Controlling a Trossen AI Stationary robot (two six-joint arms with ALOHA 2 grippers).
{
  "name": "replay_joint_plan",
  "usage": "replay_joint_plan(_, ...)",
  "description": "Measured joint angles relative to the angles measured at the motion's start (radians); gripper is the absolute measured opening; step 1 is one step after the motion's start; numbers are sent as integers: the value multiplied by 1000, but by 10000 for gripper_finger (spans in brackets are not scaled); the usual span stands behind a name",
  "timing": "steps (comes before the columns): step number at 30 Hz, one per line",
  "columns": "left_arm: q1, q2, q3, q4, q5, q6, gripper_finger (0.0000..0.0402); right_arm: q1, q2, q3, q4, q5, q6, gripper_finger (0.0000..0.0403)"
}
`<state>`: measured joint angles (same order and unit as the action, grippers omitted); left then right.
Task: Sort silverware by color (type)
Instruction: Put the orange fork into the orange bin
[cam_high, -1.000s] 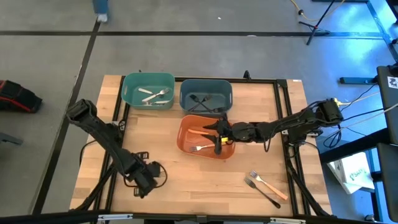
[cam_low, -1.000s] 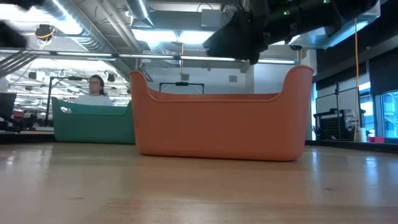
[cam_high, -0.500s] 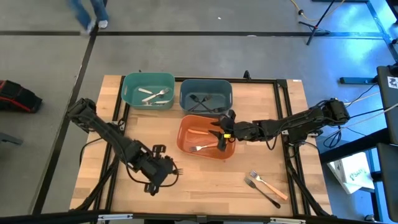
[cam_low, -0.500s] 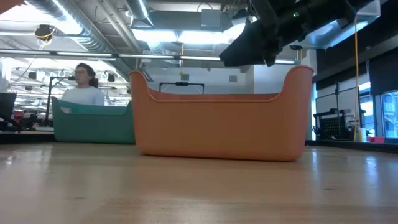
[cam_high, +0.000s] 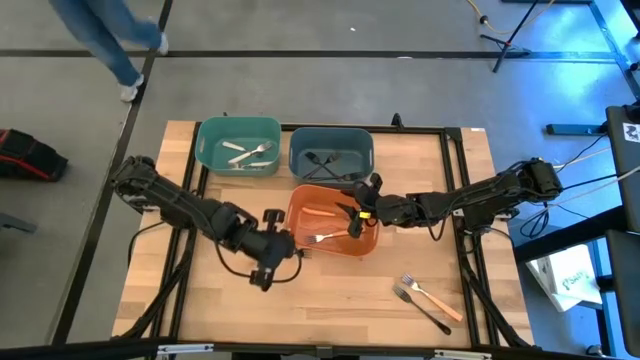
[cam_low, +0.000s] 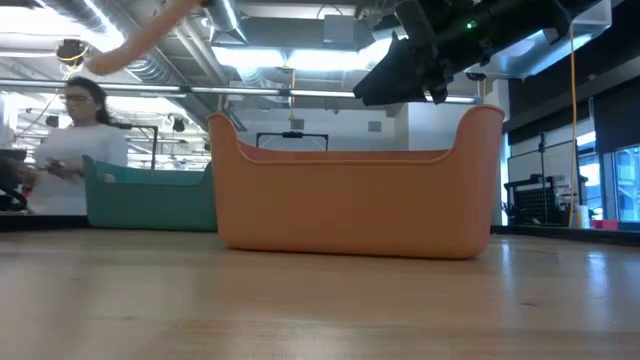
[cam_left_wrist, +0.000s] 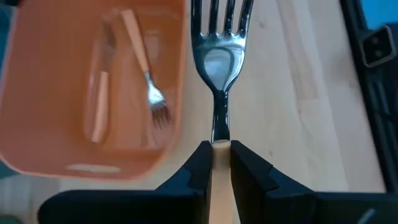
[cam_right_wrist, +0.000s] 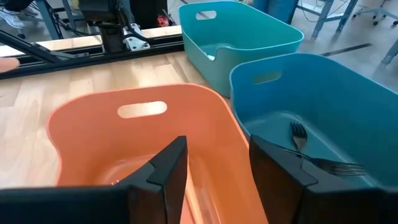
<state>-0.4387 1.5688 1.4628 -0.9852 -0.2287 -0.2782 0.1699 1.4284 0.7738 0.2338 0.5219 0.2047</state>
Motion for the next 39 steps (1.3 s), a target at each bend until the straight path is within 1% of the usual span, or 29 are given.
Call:
replay_joint_plan(10,112,0,-3,99,1,158,37,0,0,0,-1,-1,0,161)
replay_joint_plan(15,154,0,-74,247,0,268,37,0,0,0,-6,-2,0,161)
replay_joint_plan(19,194,-1,-163,408,2,338,37,0,0,0,-7,-1,0,161)
replay_joint_plan(24,230,-1,-269,592,3,374,37,0,0,0,-7,9,0,161)
replay_joint_plan(30,271,0,-400,741,2,367,37,0,0,0,-20,9,0,161)
replay_joint_plan(35,295,0,-476,812,14,333,42,0,0,0,-20,9,0,161)
replay_joint_plan(39,313,0,-500,825,13,331,71,0,0,0,-20,9,0,161)
